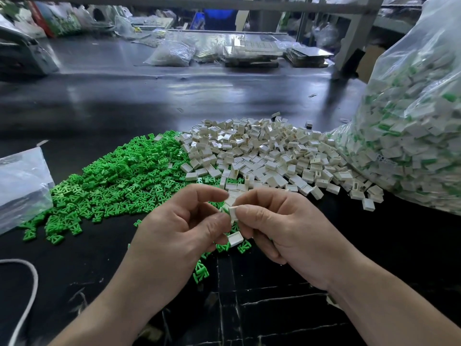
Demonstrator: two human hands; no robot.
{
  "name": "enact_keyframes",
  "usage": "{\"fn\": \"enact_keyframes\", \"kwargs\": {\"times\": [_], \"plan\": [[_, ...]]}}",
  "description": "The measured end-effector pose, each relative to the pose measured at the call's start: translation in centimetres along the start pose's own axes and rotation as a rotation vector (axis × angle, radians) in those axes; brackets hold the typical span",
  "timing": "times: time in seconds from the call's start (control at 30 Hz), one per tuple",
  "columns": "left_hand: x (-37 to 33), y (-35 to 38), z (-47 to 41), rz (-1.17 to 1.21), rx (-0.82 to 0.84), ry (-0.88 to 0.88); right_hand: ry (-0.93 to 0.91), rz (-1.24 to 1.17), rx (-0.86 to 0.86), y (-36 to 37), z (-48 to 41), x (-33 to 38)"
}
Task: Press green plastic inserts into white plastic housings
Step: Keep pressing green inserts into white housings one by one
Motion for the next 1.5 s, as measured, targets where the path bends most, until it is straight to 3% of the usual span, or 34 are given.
{"fn": "enact_keyframes", "kwargs": {"times": [0.27, 0.33, 0.47, 0.57, 1.1, 1.23, 1.4, 1.5], "plan": [[-1.0, -1.2, 0.3, -0.365, -0.185, 0.073, 0.048, -0.075, -0.071, -0.6, 0.0, -0.3], [-0.8, -1.5, 0.3, -0.311, -0.196, 0.036, 0.051, -0.083, -0.064, -0.5, 0.0, -0.3], [0.8, -1.0, -0.2, 0.199, -0.106, -0.104, 0.042, -0.122, -0.05, -0.3, 0.1, -0.3], [1.2, -0.5, -0.4, 0.355, -0.052, -0.124, 0.013, -0.138, -0.029, 0.0, 0.1, -0.1], [1.4, -0.1, -0.4, 0.346, -0.043, -0.101, -0.003, -0.068, 0.001, 0.4, 0.2, 0.2], [0.9, -0.4, -0.3, 0.275, -0.103, -0.051, -0.029, -0.035, -0.019, 0.7, 0.3, 0.4], [0.4, -0.4, -0.1, 0.133, -0.137, 0.017, -0.09, 0.173, -0.089, 0.3, 0.5, 0.6], [0.7, -0.2, -0.2, 0.199, -0.104, -0.011, -0.086, 0.205, -0.105, 0.3, 0.5, 0.4]]}}
Point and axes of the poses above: each hand's wrist, its own z-axis away from the middle knuckle, its own y-axis out of the palm, x = y × z, the point moved 7 cm from there along -z, towards the middle knuckle, and after that the axes turned 4 degrees about x, right-handed, at the moved point
